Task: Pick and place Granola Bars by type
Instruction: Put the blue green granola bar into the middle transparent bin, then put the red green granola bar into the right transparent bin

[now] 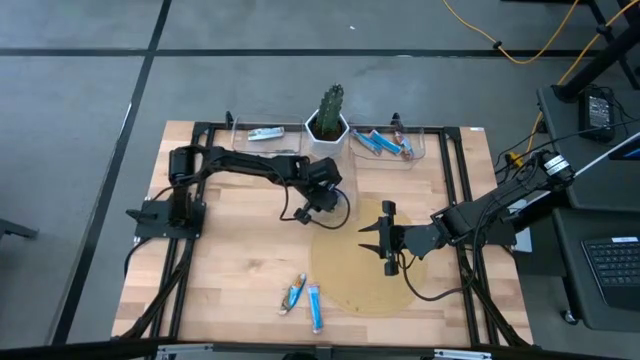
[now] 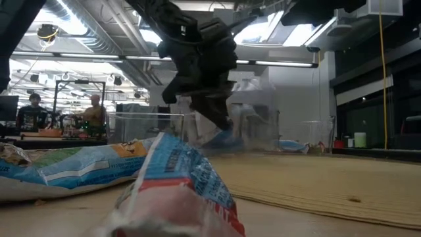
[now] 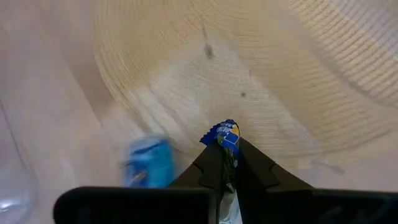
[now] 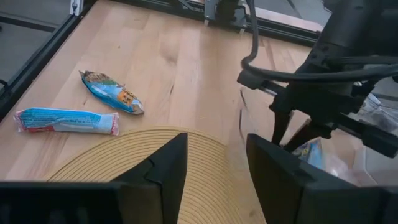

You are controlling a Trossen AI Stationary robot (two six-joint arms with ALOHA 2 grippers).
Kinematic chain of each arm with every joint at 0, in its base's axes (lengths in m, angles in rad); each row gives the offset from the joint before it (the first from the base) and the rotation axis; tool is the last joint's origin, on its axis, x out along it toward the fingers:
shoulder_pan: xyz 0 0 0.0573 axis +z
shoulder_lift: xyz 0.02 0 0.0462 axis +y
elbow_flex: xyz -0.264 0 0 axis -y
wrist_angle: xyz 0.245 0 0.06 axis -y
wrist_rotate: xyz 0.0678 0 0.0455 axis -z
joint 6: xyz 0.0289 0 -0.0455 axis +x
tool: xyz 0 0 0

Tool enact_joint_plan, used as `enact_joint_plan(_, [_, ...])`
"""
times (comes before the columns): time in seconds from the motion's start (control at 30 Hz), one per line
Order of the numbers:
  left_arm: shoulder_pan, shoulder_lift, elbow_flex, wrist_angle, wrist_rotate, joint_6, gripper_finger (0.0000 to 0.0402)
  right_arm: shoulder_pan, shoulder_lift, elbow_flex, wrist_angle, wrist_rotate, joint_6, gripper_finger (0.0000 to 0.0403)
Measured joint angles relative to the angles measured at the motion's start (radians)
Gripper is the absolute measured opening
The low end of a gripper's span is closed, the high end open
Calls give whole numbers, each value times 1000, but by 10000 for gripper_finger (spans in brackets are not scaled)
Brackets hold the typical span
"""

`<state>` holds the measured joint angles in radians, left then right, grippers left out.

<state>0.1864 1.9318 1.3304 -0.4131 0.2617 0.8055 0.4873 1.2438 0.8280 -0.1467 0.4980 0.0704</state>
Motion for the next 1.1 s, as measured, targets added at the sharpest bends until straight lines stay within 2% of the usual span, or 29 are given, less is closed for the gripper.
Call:
enact_joint_plan(0.17, [-2, -3, 0, -14, 0, -18, 23, 0, 0, 0, 0, -1, 0, 168])
enact_joint_plan(0.5, [-1, -3, 0, -37, -5, -38, 69, 0, 0, 0, -1, -2, 0, 168])
enact_joint_plan(0.67, [-3, -12, 4, -60, -54, -36, 93, 0, 0, 0, 0, -2, 0, 168])
enact_joint_plan(0.9, [-24, -97, 40, -109, -63, -41, 113, 0, 0, 0, -2, -1, 0, 168])
enact_joint_plan(1.1, [-74, -248, 46, -187, -62, -89, 114, 0, 0, 0, -2, -1, 1, 168])
